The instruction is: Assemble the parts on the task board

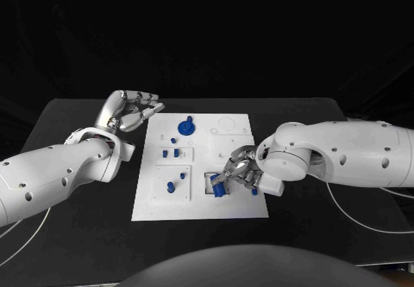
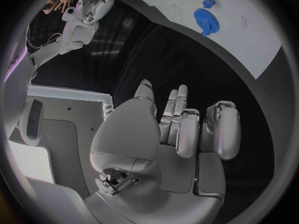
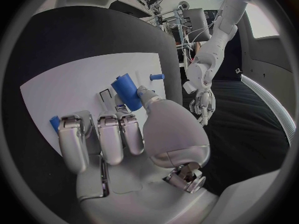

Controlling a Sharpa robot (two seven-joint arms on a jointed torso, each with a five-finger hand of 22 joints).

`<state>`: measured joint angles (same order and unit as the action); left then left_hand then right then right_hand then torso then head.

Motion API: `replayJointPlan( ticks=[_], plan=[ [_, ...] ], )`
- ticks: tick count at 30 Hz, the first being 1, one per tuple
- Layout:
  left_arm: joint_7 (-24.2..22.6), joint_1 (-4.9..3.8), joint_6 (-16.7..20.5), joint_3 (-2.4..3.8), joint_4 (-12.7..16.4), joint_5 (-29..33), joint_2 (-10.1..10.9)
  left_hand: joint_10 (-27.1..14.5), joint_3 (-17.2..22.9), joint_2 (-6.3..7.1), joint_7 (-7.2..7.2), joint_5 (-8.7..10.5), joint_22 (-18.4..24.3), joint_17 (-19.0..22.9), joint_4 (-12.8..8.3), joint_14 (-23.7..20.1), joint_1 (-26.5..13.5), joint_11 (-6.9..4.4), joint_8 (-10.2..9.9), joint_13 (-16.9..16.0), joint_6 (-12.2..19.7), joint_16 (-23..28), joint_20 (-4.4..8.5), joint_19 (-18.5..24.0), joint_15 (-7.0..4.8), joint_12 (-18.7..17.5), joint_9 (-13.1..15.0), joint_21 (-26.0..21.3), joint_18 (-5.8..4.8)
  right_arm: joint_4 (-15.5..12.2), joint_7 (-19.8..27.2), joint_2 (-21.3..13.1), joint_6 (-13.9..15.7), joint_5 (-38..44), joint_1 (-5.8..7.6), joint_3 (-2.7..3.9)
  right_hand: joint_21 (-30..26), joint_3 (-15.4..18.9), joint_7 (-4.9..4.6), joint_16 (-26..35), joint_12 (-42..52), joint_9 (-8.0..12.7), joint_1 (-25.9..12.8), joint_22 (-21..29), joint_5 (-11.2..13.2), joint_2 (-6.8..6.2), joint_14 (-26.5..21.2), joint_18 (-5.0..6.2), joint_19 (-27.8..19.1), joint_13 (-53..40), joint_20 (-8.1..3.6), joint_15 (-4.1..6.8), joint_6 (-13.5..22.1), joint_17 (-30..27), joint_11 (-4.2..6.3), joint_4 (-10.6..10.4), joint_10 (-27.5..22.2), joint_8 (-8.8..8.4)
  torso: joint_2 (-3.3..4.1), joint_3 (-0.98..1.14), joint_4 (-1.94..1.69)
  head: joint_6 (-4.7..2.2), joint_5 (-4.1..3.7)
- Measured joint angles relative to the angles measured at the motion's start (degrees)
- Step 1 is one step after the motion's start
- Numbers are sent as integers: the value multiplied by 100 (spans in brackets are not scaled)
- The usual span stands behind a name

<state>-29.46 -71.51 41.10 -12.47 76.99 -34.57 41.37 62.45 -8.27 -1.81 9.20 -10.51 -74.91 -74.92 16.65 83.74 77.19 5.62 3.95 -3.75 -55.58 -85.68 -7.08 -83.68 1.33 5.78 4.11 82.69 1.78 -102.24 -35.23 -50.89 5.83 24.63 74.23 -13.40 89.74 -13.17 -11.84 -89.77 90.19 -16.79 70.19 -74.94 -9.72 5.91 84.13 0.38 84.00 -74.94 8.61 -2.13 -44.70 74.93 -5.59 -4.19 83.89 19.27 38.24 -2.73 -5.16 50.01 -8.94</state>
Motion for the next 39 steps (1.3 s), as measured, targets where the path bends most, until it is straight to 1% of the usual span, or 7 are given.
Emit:
replayJointPlan(
  ticks=[16,19,23,28,34,35,39],
  plan=[
    [0,0,-3,0,2,0,11,0,0,0,0,0,0,1,0,0,0,0,0,0,0,0,0,0,0,0,0,0,0,64,-71,88,25,75,-21,-3,0,-31,-20,0,0,0,-98,1,89,-7,0,1,0,0,0,0,-20,-1,0,32,0,-35,1,-2,-3,0,12],
    [0,0,-3,0,2,0,13,0,0,0,0,0,0,1,0,0,0,0,0,0,0,0,0,0,0,0,0,0,0,69,-73,100,39,78,-22,-3,0,-26,-20,0,0,0,-136,1,90,16,0,0,0,0,0,0,-20,-1,-1,-4,0,-59,1,-1,-3,0,16],
    [0,0,-3,0,2,0,15,0,0,0,0,0,0,1,0,0,0,0,0,0,0,0,0,0,0,0,0,0,0,73,-73,118,71,81,-24,-3,0,75,-22,0,0,-6,-175,2,165,-6,0,0,0,0,0,-1,-35,-1,-1,-123,0,-90,1,0,-2,0,20],
    [-1,0,-3,0,1,0,16,0,0,0,0,0,0,1,0,0,0,0,0,0,0,0,0,0,0,0,0,0,0,84,-69,128,119,84,-25,-4,0,113,6,0,0,-8,-189,2,200,-19,0,0,0,0,0,-1,-67,-1,-1,-162,0,-122,1,-1,-2,0,20],
    [-1,0,-4,0,0,0,16,0,0,0,0,0,0,1,0,0,0,0,0,0,0,0,0,0,0,0,0,0,0,106,-62,140,165,85,-26,-4,0,152,42,0,0,-8,-218,2,256,10,0,0,0,0,0,-1,-103,-1,-1,-202,1,-125,2,-2,-2,0,21],
    [-1,0,-4,0,0,0,16,0,0,0,0,0,0,1,0,0,0,0,0,0,0,0,0,0,0,0,0,0,0,113,-62,145,172,85,-26,-4,0,160,52,0,0,-8,-226,2,256,1,0,0,0,0,0,-1,-113,-1,-1,-210,1,-154,2,-3,-2,0,21],
    [-1,0,-5,0,0,0,16,0,0,0,0,0,0,2,0,0,0,0,0,0,0,0,0,0,0,0,0,0,0,132,-62,161,190,87,-30,-4,0,184,92,0,0,-8,-241,2,288,-13,0,0,0,0,0,-1,-153,-2,-1,-233,1,-157,2,-2,-2,0,25]
  ],
)
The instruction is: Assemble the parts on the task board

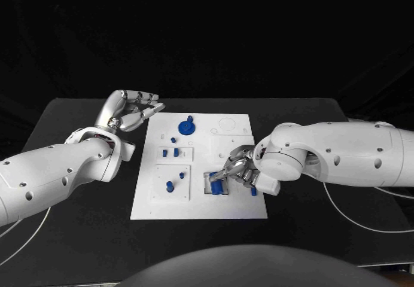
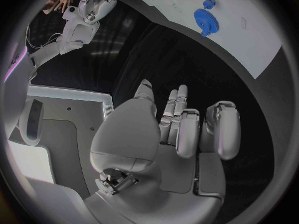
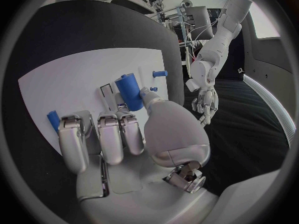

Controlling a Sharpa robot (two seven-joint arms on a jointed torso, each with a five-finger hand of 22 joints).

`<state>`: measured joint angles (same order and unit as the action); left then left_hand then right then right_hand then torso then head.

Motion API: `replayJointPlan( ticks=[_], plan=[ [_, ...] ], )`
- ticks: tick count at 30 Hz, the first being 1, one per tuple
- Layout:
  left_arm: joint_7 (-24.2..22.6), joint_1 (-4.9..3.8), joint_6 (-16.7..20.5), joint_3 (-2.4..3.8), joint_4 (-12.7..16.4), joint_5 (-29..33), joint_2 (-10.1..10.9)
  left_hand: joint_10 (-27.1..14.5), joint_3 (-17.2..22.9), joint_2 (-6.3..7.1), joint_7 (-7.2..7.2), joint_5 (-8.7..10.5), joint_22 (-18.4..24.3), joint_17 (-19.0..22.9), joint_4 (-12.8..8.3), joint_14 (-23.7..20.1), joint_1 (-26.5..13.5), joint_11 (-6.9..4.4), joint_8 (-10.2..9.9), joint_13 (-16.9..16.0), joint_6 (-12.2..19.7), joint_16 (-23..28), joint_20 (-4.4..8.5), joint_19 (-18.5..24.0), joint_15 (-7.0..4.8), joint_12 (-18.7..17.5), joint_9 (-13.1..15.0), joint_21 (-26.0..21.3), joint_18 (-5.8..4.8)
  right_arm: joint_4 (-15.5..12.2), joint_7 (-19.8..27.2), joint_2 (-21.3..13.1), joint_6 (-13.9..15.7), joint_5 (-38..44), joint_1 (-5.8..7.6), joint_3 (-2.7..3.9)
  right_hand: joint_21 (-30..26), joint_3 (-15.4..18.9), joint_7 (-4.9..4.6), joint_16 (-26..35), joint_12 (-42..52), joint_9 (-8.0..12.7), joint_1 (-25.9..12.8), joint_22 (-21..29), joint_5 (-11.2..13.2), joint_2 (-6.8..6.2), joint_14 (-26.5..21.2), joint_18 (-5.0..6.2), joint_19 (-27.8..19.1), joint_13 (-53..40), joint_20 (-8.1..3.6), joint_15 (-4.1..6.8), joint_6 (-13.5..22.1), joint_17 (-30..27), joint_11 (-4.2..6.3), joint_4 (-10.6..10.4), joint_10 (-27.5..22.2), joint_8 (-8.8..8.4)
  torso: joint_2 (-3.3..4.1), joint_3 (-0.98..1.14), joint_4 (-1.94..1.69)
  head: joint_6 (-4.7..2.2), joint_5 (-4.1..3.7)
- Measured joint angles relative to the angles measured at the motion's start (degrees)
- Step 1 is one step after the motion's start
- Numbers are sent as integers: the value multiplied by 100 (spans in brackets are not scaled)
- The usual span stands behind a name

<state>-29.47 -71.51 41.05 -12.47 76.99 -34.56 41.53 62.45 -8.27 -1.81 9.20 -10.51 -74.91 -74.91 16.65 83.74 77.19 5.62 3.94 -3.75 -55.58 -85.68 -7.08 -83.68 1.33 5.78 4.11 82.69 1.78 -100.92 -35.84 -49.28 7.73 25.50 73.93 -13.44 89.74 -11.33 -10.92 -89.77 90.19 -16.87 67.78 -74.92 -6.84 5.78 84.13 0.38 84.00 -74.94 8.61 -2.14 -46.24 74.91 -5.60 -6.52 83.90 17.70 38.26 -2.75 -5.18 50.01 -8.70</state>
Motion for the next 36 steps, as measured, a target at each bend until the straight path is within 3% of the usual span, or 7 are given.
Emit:
replayJointPlan(
  ticks=[14,18,23,36],
  plan=[
    [0,0,-1,0,2,0,6,0,0,0,0,0,0,0,0,0,0,0,0,0,0,0,0,0,0,0,0,0,0,30,0,40,31,1,-7,0,0,90,66,0,0,10,-22,1,52,-23,0,0,0,0,0,0,-87,0,0,-36,0,-55,-1,1,2,0,4],
    [0,0,-2,0,3,0,7,0,0,0,0,0,0,0,0,0,0,0,0,0,0,0,0,0,0,0,0,0,0,36,2,51,34,1,-9,0,0,202,119,0,0,13,-106,1,147,-107,0,0,0,0,0,0,-140,0,0,-68,0,-99,-1,1,2,0,4],
    [1,0,-3,0,3,0,7,0,0,0,0,0,0,1,0,0,0,0,0,0,0,0,0,0,0,0,0,0,0,41,4,62,34,1,-9,0,0,422,77,0,0,8,-227,1,286,-227,0,0,0,0,0,0,-38,-1,0,-148,0,-137,-1,-1,1,0,5],
    [1,0,-5,0,4,0,8,0,0,0,0,0,0,-3,0,0,0,0,0,0,0,0,0,0,0,0,0,0,0,45,10,77,34,0,-8,2,0,556,55,0,0,7,-248,1,308,-248,-21,0,0,0,0,-21,30,1,-20,-170,20,-161,-1,-1,1,0,13]
  ],
)
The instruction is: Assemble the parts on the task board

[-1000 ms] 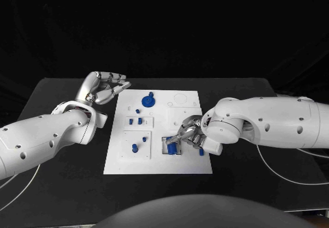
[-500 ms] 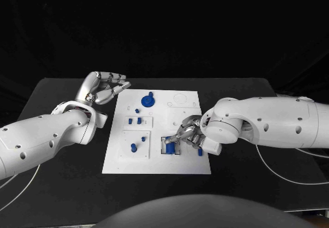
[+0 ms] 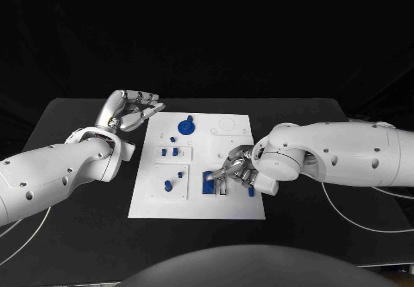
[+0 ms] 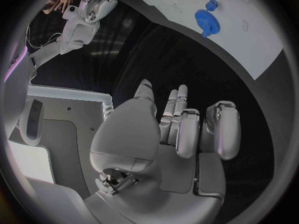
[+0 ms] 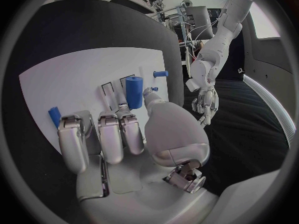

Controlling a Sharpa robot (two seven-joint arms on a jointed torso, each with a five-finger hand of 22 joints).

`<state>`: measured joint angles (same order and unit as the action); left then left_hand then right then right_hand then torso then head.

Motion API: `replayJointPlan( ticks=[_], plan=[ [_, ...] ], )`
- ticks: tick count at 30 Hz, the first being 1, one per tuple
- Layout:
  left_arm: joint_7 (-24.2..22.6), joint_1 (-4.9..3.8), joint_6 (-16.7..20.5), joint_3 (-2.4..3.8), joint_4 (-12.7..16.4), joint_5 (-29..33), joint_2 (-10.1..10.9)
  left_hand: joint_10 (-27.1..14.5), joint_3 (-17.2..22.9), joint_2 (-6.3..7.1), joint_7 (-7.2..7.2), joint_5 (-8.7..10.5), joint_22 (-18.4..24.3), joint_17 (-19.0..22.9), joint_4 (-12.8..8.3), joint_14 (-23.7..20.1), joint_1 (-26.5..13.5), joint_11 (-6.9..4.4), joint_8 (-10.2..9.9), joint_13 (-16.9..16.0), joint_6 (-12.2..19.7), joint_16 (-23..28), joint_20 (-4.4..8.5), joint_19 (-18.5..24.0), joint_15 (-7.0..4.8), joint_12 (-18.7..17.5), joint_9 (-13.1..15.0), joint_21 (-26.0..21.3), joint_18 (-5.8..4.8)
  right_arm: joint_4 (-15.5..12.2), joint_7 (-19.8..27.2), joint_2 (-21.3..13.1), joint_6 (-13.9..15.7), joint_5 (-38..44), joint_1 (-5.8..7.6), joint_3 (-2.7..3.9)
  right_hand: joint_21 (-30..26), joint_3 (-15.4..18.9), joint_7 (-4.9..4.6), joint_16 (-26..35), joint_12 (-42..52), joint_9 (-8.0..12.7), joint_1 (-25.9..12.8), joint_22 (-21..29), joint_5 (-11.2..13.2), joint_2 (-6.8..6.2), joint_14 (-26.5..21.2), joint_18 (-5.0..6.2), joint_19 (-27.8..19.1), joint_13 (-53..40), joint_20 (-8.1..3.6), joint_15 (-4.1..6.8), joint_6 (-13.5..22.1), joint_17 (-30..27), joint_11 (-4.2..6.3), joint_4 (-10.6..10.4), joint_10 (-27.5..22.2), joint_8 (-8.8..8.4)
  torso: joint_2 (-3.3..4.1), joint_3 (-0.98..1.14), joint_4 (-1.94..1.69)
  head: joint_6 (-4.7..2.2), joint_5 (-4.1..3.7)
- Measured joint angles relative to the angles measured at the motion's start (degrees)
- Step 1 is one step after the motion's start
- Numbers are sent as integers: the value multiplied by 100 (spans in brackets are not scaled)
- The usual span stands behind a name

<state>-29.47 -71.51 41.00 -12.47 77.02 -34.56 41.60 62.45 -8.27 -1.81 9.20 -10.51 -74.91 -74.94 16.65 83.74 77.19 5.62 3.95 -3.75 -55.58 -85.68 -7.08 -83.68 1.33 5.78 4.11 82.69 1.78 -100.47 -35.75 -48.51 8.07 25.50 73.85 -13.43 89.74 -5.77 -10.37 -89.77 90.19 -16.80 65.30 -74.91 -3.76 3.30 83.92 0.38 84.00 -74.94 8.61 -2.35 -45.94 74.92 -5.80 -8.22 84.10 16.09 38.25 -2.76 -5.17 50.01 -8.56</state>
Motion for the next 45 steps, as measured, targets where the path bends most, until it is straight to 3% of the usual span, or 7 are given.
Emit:
replayJointPlan(
  ticks=[16,20,25,27,31,37,45],
  plan=[
    [0,0,-3,0,-2,0,-1,0,0,0,0,0,0,-1,0,0,0,0,0,0,0,0,0,0,0,0,0,0,0,-24,29,-22,13,-5,1,1,0,266,0,0,0,-15,-30,0,26,-30,21,0,0,0,0,-21,81,2,-41,-83,0,12,-1,-1,0,0,3],
    [0,0,-4,0,-3,0,-1,0,0,0,0,0,0,0,0,0,0,0,0,0,0,0,0,0,0,0,0,0,0,-77,124,-84,82,-5,-3,1,0,431,176,0,0,-451,16,-4,26,10,1,0,-1,0,-30,68,-321,2,90,-29,-14,670,1,0,0,0,6],
    [-1,0,-5,0,-5,0,-1,0,-6,0,0,-19,0,0,3,0,0,0,0,0,0,0,0,0,0,0,0,0,0,-220,514,-243,249,-4,-19,2,0,746,329,0,0,-1726,317,-4,-13,114,4,0,-6,0,-220,189,252,2,237,66,-9,2088,2,3,1,0,21],
    [-1,0,-6,0,-5,0,-2,0,-37,0,0,-29,0,0,2,0,0,0,0,0,0,0,0,0,0,0,0,0,1,-288,712,-317,361,4,-26,2,0,811,360,0,0,-2038,382,-4,-71,150,2,0,-6,-1,-220,227,405,2,271,96,-17,2429,4,3,1,0,21],
    [-1,0,-8,0,-11,0,-1,0,-37,0,0,-28,0,1,3,0,0,0,0,0,0,0,0,0,0,0,0,0,0,-477,1127,-558,674,58,-30,2,0,917,445,0,1,-2371,404,-4,-292,171,7,0,5,-2,-265,263,534,1,299,17,-10,2782,5,5,1,0,22],
    [-1,1,-10,-3,-28,0,-4,0,-36,0,0,-28,0,1,2,0,0,0,0,0,0,0,0,0,0,0,0,0,0,-783,1381,-1178,948,195,22,2,0,1142,382,0,1,-2464,162,-3,-1190,212,3,0,1,-1,-269,292,832,1,299,-206,-10,2739,-3,-1,1,0,-1],
    [5,1,-11,-3,-55,0,-44,0,-35,-16,0,-28,0,1,2,0,16,0,0,0,0,0,0,0,0,0,0,0,0,-1057,1158,-1840,861,634,99,-1,0,1217,268,0,0,-2170,97,-3,-1197,264,6,0,1,0,-262,231,1003,0,224,-334,-5,2233,-9,-4,2,0,-70]
  ],
)
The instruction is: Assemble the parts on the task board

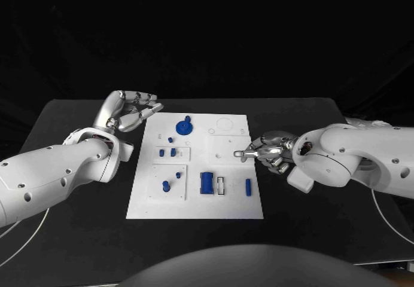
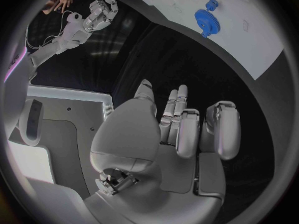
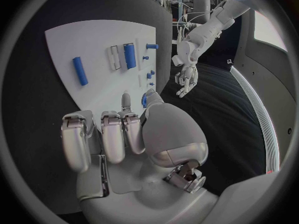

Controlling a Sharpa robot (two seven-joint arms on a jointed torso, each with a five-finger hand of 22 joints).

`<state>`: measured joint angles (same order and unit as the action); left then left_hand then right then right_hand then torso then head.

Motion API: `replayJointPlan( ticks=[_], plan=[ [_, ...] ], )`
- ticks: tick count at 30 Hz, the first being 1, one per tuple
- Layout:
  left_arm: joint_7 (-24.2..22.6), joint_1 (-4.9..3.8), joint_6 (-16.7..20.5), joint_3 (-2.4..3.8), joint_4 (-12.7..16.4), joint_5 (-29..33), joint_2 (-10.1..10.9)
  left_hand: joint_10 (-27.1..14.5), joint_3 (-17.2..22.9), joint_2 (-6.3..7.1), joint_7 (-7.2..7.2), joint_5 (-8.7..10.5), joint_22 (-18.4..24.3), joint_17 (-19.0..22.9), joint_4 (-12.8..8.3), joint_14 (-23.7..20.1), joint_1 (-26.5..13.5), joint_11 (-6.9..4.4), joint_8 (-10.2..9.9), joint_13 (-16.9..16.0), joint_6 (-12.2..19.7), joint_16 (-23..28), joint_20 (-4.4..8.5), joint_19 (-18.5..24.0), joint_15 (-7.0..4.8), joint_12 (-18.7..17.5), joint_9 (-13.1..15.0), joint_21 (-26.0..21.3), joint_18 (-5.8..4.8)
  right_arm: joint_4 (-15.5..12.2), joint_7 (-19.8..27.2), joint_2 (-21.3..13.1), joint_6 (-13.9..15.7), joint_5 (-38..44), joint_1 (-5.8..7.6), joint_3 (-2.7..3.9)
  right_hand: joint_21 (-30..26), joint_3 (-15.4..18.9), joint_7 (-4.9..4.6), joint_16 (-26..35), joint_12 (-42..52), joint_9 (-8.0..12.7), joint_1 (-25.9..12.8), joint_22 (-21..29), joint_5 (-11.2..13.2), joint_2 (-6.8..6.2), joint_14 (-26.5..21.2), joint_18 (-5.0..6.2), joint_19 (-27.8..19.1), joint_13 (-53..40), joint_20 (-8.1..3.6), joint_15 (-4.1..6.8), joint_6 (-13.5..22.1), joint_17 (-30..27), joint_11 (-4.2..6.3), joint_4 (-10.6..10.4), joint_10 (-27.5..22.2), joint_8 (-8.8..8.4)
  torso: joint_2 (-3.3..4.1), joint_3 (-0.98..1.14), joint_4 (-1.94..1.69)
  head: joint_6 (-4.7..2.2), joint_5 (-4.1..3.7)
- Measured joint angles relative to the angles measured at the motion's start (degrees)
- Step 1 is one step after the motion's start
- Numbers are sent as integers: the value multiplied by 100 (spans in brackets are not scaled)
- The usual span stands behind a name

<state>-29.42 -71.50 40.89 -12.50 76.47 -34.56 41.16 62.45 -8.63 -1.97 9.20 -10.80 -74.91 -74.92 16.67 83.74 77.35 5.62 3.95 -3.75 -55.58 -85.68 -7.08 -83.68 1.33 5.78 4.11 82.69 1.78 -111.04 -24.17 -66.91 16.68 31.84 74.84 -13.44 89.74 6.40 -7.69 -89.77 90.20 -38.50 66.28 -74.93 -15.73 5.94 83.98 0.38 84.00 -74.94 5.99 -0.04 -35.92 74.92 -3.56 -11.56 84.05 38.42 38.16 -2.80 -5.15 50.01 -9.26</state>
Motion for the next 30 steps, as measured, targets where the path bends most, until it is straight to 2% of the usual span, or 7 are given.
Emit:
replayJointPlan(
  ticks=[3,6,9,14,16,22,30],
  plan=[
    [1,0,-2,0,-8,0,-12,0,0,-7,0,0,0,0,0,0,7,0,0,0,0,0,0,0,0,0,0,0,0,-94,-237,-182,-146,315,2,-5,0,46,-57,0,0,211,0,0,44,0,-2,1,-1,0,60,-66,57,0,-53,-46,-5,-290,3,1,-1,0,-24],
    [2,0,-3,0,-17,0,-19,0,0,-7,0,0,0,0,0,0,7,0,0,0,0,0,0,0,0,0,0,0,0,-188,-495,-357,-319,674,0,-6,0,63,-73,0,0,343,0,1,78,0,-6,1,0,0,101,-69,73,0,-60,-63,4,-455,7,4,-1,0,-51],
    [2,0,-3,0,-25,0,-32,0,0,-7,0,0,0,0,0,0,7,0,0,0,0,0,0,0,0,0,0,0,0,-266,-748,-471,-483,993,-10,-9,0,78,-73,0,0,372,0,1,50,0,-5,1,0,0,101,-69,73,0,-60,-78,4,-465,7,4,-1,0,-82],
    [3,0,-5,-1,-50,0,-58,0,1,-7,0,0,0,1,0,0,7,0,0,0,0,0,0,0,0,0,0,0,0,-342,-1078,-537,-712,1324,-65,-9,0,101,-77,0,0,367,0,1,-239,0,-5,1,0,0,101,-69,180,-1,-60,-52,4,-484,9,4,-1,0,-127],
    [3,0,-5,-1,-56,0,-67,0,1,-7,0,0,0,1,0,0,7,0,0,0,0,0,0,0,0,0,0,0,0,-346,-1200,-536,-796,1418,-117,-8,0,77,-80,0,0,344,1,1,-249,1,-6,1,0,0,101,-69,183,-1,-60,-28,4,-468,8,5,-1,0,-136],
    [-4,0,-4,-1,-58,0,-72,0,1,-6,0,1,0,1,0,0,7,0,0,0,0,0,0,0,0,0,0,0,0,-272,-1393,-434,-935,1577,-254,-10,0,30,-75,0,0,255,54,2,-293,54,-5,1,0,-1,101,-69,52,-1,-60,19,4,-272,9,7,-1,0,-136],
    [-10,2,-3,-1,-61,0,-57,0,1,-6,0,1,0,1,0,0,6,0,0,0,0,0,0,0,0,0,0,0,0,-123,-1493,-157,-1011,1612,-332,-11,0,30,-93,0,0,252,54,2,-292,53,-5,1,0,-1,101,-69,0,-1,-60,19,4,-272,10,11,-1,0,-112]
  ],
)
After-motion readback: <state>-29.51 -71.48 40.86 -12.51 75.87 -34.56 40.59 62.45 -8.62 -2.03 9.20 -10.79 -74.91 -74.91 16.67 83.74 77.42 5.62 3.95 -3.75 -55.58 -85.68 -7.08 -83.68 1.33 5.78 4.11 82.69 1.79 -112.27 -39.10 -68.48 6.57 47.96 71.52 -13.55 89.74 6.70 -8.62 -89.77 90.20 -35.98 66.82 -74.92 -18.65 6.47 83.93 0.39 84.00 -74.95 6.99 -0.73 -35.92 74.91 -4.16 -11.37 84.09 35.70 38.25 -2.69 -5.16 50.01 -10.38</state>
